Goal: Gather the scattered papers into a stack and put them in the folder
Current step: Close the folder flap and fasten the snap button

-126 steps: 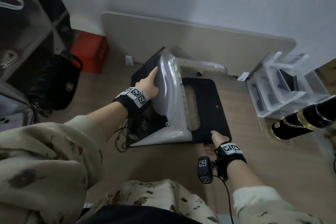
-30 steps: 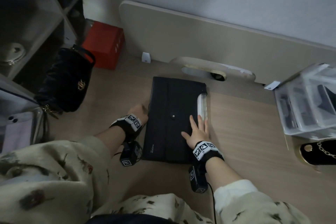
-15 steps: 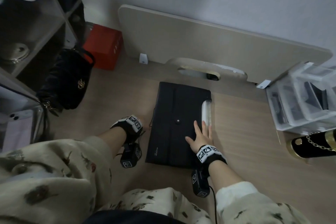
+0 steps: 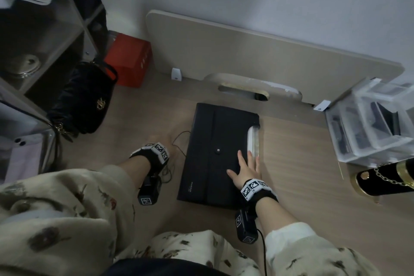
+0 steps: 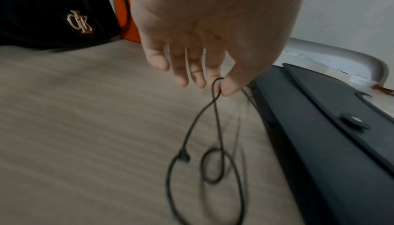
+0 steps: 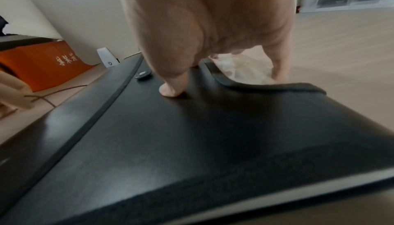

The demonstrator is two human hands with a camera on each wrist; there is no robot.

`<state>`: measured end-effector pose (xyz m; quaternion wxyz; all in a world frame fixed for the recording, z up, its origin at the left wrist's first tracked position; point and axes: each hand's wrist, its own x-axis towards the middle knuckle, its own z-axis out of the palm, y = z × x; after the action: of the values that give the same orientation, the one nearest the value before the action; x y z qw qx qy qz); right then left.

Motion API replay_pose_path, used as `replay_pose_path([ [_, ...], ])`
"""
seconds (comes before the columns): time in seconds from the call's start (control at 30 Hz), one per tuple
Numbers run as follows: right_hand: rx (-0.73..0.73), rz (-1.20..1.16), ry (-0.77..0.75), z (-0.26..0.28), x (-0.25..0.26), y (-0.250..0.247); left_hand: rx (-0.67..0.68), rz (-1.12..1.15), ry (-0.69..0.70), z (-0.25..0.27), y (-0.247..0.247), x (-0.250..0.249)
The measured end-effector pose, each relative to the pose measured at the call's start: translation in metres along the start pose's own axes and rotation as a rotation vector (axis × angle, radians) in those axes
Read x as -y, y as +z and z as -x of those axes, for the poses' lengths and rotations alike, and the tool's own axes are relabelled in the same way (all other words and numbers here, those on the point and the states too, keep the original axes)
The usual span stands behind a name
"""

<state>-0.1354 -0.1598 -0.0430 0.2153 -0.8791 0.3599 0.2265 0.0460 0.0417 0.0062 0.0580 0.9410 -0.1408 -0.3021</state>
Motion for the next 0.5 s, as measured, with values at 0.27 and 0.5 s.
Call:
replay_pose_path([
  [0.27, 0.0, 0.05, -0.007, -0.002, -0.001, 0.002, 0.094, 0.667, -0.139, -0.001, -0.036, 0.002],
  [0.5, -0.004, 0.031, -0.025, 0.0, -0.003, 0.001, -0.102, 0.718, -0.127, 0.002, -0.056, -0.006],
])
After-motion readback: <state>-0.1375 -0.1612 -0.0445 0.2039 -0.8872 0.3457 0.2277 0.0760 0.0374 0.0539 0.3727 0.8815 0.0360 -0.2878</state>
